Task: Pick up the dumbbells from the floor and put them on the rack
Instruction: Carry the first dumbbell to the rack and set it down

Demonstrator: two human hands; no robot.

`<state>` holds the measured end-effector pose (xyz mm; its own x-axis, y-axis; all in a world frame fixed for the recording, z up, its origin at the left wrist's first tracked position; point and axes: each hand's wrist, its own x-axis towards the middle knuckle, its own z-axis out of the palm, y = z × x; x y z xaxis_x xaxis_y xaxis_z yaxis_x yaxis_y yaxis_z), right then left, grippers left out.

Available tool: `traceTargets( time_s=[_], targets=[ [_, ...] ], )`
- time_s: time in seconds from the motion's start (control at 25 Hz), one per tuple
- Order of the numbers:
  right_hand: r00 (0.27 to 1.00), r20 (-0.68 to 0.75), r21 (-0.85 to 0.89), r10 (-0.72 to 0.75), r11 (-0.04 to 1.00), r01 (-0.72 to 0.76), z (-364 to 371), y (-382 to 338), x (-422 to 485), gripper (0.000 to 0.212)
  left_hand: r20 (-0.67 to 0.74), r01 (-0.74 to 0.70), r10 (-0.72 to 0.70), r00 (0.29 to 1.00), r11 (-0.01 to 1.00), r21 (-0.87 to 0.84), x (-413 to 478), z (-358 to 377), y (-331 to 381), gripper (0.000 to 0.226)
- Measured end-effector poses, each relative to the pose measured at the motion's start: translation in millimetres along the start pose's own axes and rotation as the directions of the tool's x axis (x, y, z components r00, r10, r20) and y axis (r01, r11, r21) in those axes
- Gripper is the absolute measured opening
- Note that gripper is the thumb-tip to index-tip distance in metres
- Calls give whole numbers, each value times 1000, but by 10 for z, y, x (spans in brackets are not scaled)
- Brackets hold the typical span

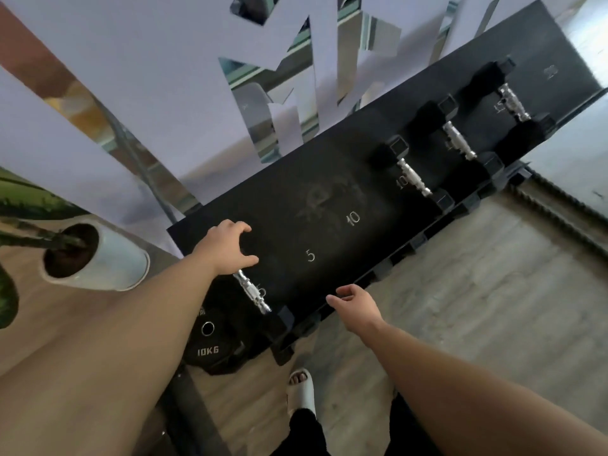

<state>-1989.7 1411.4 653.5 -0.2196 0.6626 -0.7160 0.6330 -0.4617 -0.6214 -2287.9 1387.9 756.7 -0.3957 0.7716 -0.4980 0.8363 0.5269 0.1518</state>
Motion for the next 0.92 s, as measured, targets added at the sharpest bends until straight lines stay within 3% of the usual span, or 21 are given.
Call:
traceTargets(
  time_s=[0.2, 0.36, 0.52, 0.72, 0.92],
  targets=[
    [990, -21, 159, 141, 978, -136, 1135, -18, 4, 62, 114, -25, 28, 993, 999, -27, 259, 370, -650, 95],
    [961, -89, 199, 261, 950, -240, 1709, -79, 131, 85, 135, -89, 104, 985, 990, -113, 439, 637, -864, 94],
    [904, -232, 105, 359, 933, -344, 1951, -107, 289, 80, 63, -126, 130, 990, 991, -54, 559, 810, -887, 87],
    [895, -263, 126, 360, 932, -339, 2135, -28, 324, 72, -3, -227, 227, 974, 970, -85, 632, 917, -1031, 81],
    [898, -263, 177, 353, 933, -314, 2129, 48, 313, 70, 2, -236, 238, 971, 966, -100, 648, 923, -1110, 84]
  ],
)
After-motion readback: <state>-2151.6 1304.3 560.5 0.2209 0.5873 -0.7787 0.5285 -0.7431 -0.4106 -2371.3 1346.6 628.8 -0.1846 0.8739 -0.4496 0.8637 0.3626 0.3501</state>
